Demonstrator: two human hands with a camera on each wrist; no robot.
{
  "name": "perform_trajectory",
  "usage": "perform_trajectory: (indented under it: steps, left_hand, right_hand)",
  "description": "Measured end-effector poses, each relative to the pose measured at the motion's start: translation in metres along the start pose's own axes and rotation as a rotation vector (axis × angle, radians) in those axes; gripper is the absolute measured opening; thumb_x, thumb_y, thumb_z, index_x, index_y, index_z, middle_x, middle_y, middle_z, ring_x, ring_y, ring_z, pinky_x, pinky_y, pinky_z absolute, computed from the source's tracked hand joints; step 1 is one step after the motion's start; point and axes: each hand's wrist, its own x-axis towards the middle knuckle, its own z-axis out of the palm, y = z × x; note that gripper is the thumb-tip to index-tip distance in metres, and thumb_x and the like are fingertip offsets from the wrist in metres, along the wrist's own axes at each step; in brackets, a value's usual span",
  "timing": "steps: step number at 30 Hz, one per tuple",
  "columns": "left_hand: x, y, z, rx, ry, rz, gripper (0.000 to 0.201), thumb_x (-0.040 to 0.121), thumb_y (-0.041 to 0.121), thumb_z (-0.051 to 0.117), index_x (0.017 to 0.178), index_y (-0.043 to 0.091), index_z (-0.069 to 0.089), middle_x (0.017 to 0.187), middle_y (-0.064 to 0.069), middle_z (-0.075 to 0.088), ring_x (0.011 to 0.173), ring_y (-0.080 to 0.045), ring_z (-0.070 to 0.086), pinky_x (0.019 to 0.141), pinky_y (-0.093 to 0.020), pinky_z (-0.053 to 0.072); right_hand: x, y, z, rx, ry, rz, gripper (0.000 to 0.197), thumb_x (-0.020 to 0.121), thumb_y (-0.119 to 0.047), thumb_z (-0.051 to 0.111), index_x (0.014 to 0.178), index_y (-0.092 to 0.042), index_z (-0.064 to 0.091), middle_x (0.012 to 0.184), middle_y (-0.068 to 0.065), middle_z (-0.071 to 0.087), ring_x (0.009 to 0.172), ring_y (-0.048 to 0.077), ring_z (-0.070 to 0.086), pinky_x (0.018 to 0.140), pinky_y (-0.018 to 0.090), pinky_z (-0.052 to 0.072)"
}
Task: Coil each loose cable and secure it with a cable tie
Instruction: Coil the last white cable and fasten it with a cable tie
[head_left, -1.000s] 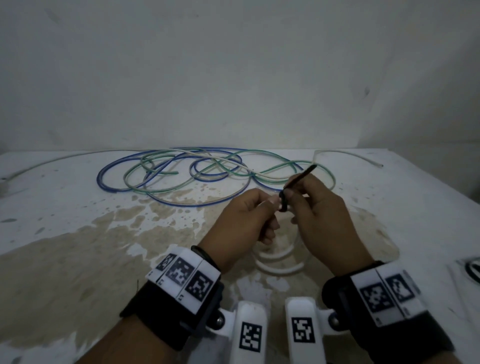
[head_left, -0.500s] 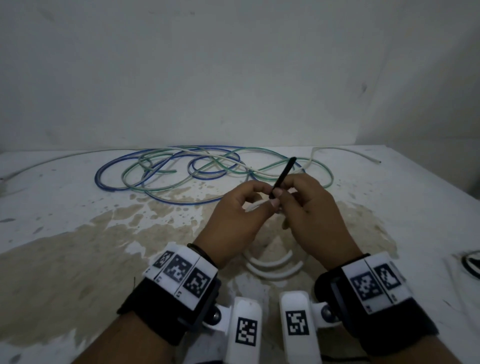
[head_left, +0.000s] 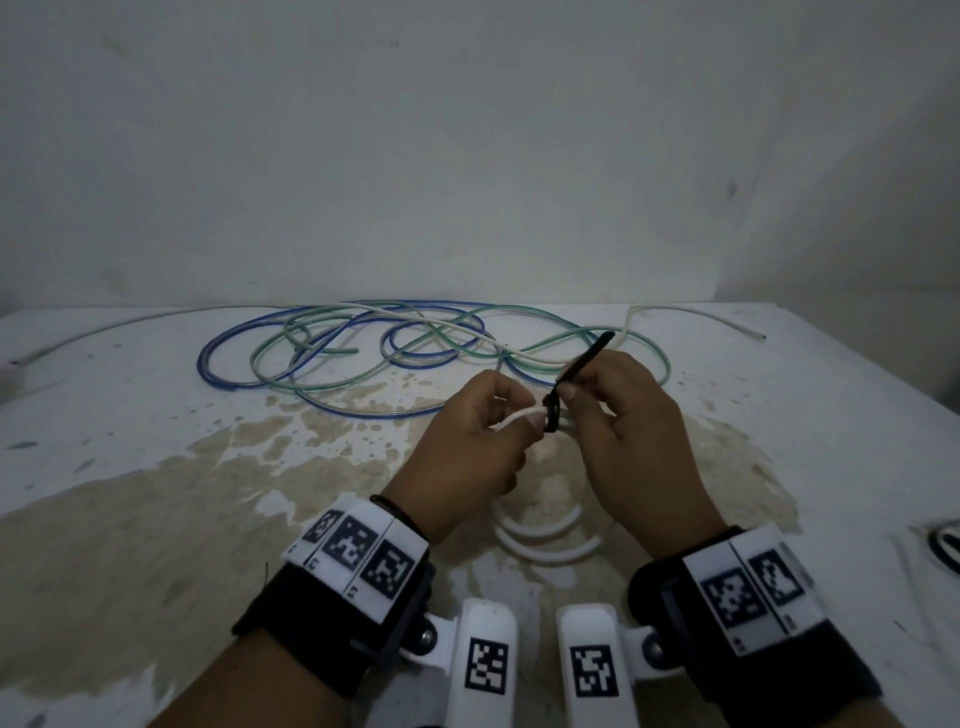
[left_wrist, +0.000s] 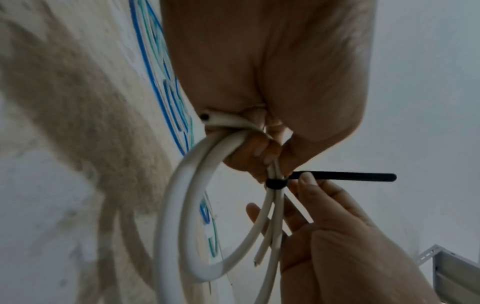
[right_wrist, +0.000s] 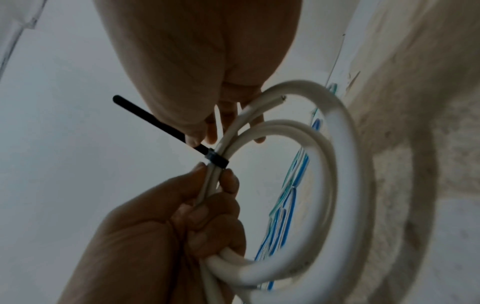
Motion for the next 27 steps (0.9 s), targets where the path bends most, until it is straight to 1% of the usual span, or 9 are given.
perform_trajectory:
  steps: [2,5,10,12,16,20,23,25,27]
  left_hand:
    - [0.002,-0.002,0.000,0.039,0.026,0.026,0.012,0.095,0.009,0.053,0.090,-0.001,0.052,0.078,-0.017,0.054,0.045,-0.012,0.039,0.043,-0.021,0.033]
    - [0.003,-0.004,0.000,0.036,0.046,0.027,0.013,0.096,0.009,0.051,0.084,0.004,0.052,0.075,-0.008,0.058,0.043,-0.010,0.038,0.043,-0.021,0.032]
    - [0.002,-0.005,0.001,0.035,0.019,0.066,0.007,0.095,0.020,0.054,0.090,0.022,0.057,0.087,-0.004,0.057,0.044,-0.002,0.038,0.047,-0.022,0.031]
    - [0.002,-0.006,0.002,0.180,0.044,0.162,0.003,0.093,0.024,0.057,0.093,0.023,0.061,0.093,0.002,0.061,0.050,0.004,0.046,0.051,-0.018,0.033]
    - [0.003,-0.007,0.007,0.264,0.063,0.231,0.005,0.092,0.021,0.060,0.092,0.017,0.063,0.084,0.007,0.058,0.048,0.008,0.047,0.048,-0.012,0.035]
    - [0.000,-0.001,0.002,0.126,0.130,0.132,0.006,0.093,0.019,0.058,0.089,0.021,0.061,0.083,-0.002,0.062,0.043,0.001,0.044,0.046,-0.015,0.034]
    - [0.001,0.011,-0.011,-0.123,0.220,0.036,0.008,0.096,0.016,0.054,0.089,0.017,0.056,0.074,-0.016,0.049,0.038,-0.007,0.031,0.039,-0.019,0.029]
    - [-0.003,0.018,-0.020,-0.257,0.230,-0.019,0.006,0.097,0.015,0.052,0.092,0.012,0.055,0.069,-0.013,0.046,0.039,-0.009,0.030,0.039,-0.019,0.030]
    - [-0.011,0.019,-0.030,-0.299,0.184,-0.093,0.011,0.097,0.018,0.052,0.098,0.008,0.057,0.074,-0.008,0.056,0.043,-0.012,0.043,0.043,-0.023,0.041]
  right_hand:
    - [-0.001,-0.002,0.000,0.016,-0.015,-0.006,0.011,0.085,-0.007,0.052,0.079,-0.010,0.061,0.078,-0.001,0.057,0.076,0.009,0.051,0.069,0.011,0.039]
    - [-0.004,-0.005,0.002,-0.003,-0.053,-0.047,0.011,0.085,-0.006,0.052,0.077,-0.009,0.059,0.075,-0.001,0.055,0.072,0.010,0.050,0.065,0.022,0.043]
    - [0.000,-0.004,0.003,0.009,0.016,-0.005,0.010,0.083,-0.008,0.055,0.080,-0.011,0.064,0.083,0.001,0.054,0.078,-0.002,0.045,0.073,0.001,0.033]
    - [0.000,-0.007,0.001,0.016,0.044,-0.005,0.011,0.082,-0.006,0.056,0.081,-0.010,0.066,0.085,0.000,0.052,0.077,-0.004,0.043,0.074,-0.001,0.032]
    - [0.000,-0.008,-0.003,-0.010,0.078,-0.028,0.012,0.082,-0.003,0.056,0.082,-0.007,0.067,0.087,0.001,0.050,0.077,-0.005,0.042,0.074,0.000,0.031]
    - [0.002,-0.004,-0.004,0.055,-0.056,0.145,0.010,0.090,-0.016,0.057,0.089,-0.025,0.061,0.087,-0.007,0.057,0.082,-0.019,0.049,0.071,-0.003,0.034]
    - [-0.001,-0.005,-0.005,0.177,-0.244,0.362,0.021,0.096,-0.025,0.051,0.114,-0.029,0.060,0.090,-0.017,0.066,0.076,-0.007,0.059,0.070,0.004,0.045]
    - [-0.003,-0.014,-0.003,0.291,-0.308,0.407,0.023,0.098,-0.024,0.045,0.114,-0.027,0.062,0.076,-0.005,0.069,0.064,0.013,0.065,0.058,0.023,0.053]
    - [-0.002,-0.025,0.000,0.401,-0.264,0.430,0.022,0.099,-0.019,0.044,0.104,-0.020,0.065,0.069,0.005,0.067,0.055,0.021,0.063,0.054,0.030,0.050]
